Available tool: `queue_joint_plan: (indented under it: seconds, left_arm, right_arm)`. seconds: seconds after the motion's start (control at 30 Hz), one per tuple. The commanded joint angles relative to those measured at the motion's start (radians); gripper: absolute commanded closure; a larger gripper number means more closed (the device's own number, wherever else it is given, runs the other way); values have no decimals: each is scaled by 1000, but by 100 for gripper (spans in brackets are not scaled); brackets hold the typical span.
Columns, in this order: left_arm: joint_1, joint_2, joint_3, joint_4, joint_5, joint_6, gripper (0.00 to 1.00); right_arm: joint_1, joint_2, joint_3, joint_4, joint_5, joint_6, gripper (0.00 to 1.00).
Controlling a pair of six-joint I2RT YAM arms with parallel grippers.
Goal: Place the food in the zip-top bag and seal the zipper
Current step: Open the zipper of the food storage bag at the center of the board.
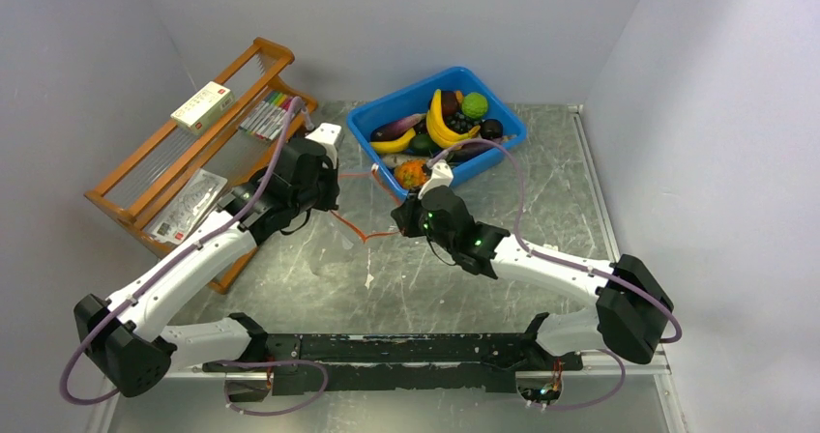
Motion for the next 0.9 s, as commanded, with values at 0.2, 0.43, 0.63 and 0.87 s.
queue_joint_plan:
  seconds: [0.2, 0.43, 0.63, 0.87]
  left_arm:
    - [5, 51, 32, 36, 51, 8, 93]
    - [5, 54, 6, 73, 54, -2, 93]
    - [5, 36, -32, 87, 101, 22, 93]
    - [6, -22, -83, 130, 39, 64, 93]
  right_arm:
    - [-6, 30, 150, -57, -126, -193, 72]
    - [-25, -16, 199, -123, -214, -334, 51]
    - [-141, -35, 208, -123, -271, -413, 47]
    - [-257, -26, 319, -199, -327, -475, 46]
